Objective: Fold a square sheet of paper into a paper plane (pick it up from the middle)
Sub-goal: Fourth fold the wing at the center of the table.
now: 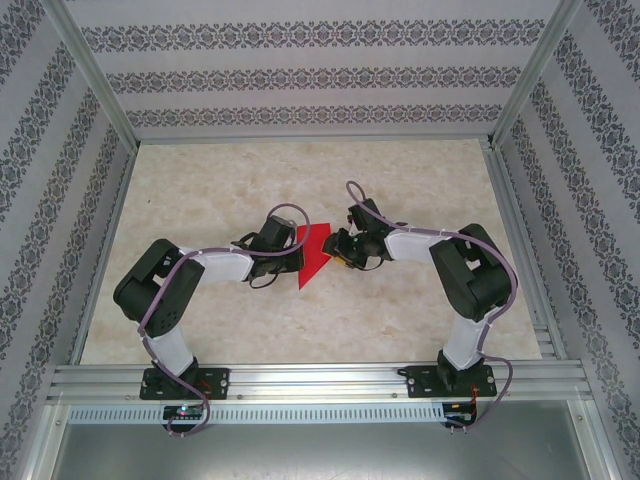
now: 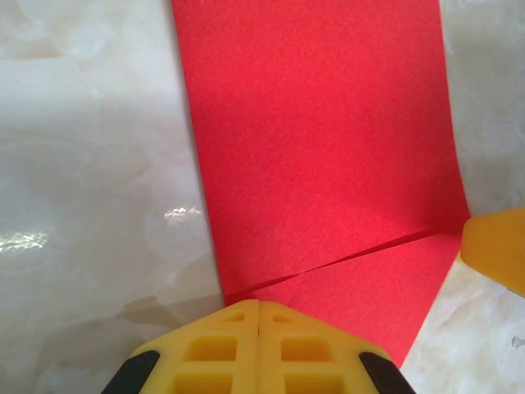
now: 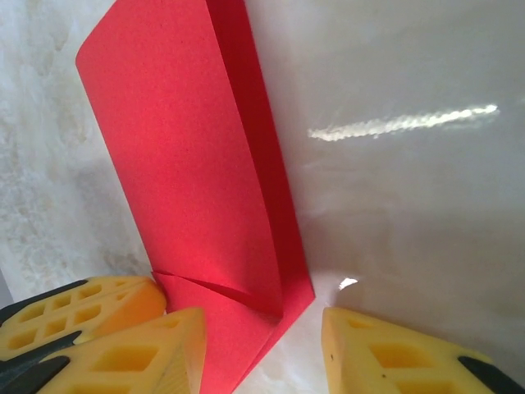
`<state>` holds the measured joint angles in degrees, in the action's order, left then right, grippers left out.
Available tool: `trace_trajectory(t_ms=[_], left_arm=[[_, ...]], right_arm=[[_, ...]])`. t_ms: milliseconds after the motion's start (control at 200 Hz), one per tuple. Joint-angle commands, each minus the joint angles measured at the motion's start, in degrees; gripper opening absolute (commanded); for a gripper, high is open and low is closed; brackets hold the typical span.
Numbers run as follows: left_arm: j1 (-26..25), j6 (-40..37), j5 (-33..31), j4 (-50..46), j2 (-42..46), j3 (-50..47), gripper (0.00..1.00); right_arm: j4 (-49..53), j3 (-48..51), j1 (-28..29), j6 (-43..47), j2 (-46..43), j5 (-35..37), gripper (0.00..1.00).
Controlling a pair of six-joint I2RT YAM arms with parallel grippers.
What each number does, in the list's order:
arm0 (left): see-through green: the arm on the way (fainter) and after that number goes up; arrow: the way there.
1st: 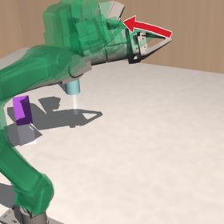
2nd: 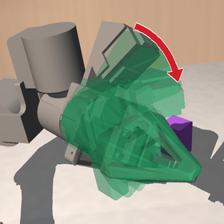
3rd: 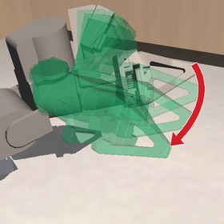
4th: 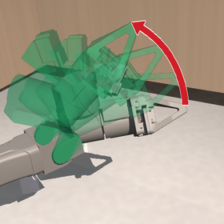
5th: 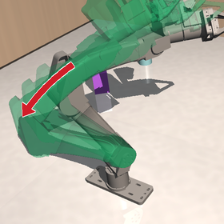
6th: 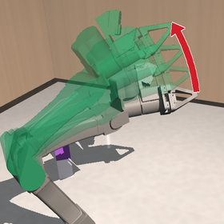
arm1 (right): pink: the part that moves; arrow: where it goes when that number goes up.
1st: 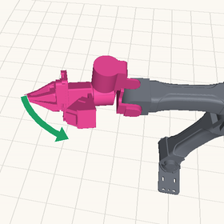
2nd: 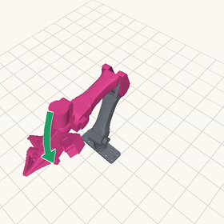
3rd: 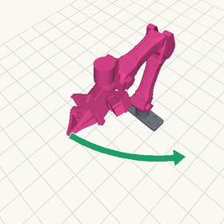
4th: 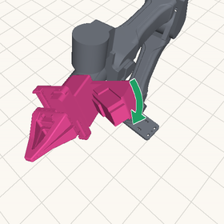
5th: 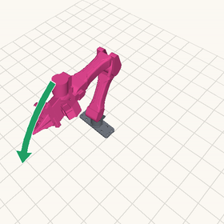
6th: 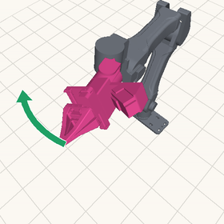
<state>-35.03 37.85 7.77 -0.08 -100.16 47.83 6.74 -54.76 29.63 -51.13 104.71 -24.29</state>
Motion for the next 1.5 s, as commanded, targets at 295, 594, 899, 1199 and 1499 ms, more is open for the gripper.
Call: trace_trajectory(t_ms=[295, 594, 899, 1199, 1499], left_arm=[[-0.7, 0.0, -1.0, -1.0, -0.6, 0.5, 0.0], [-0.6, -0.3, -1.1, -2.5, 0.3, 1.3, 0.0], [0.2, -1.0, -2.8, -7.8, 7.4, 2.5, 0.2], [0.6, -2.5, -6.7, -11.2, 18.1, 1.3, 0.55], [1.1, -9.8, -13.0, -9.2, 25.9, -2.6, 0.92]], right_arm=[[-6.1, -0.7, 0.6, -0.6, 2.1, -5.1, 0.31], [-9.0, -0.5, 0.4, -1.1, 3.4, -8.1, 0.17], [-9.8, 2.8, -0.5, -1.5, -2.6, -3.6, 0.0], [-2.9, 4.3, 2.4, -4.3, -13.8, 7.7, 0.0], [4.0, -3.5, 8.8, -13.9, -13.8, 19.8, 0.0]])
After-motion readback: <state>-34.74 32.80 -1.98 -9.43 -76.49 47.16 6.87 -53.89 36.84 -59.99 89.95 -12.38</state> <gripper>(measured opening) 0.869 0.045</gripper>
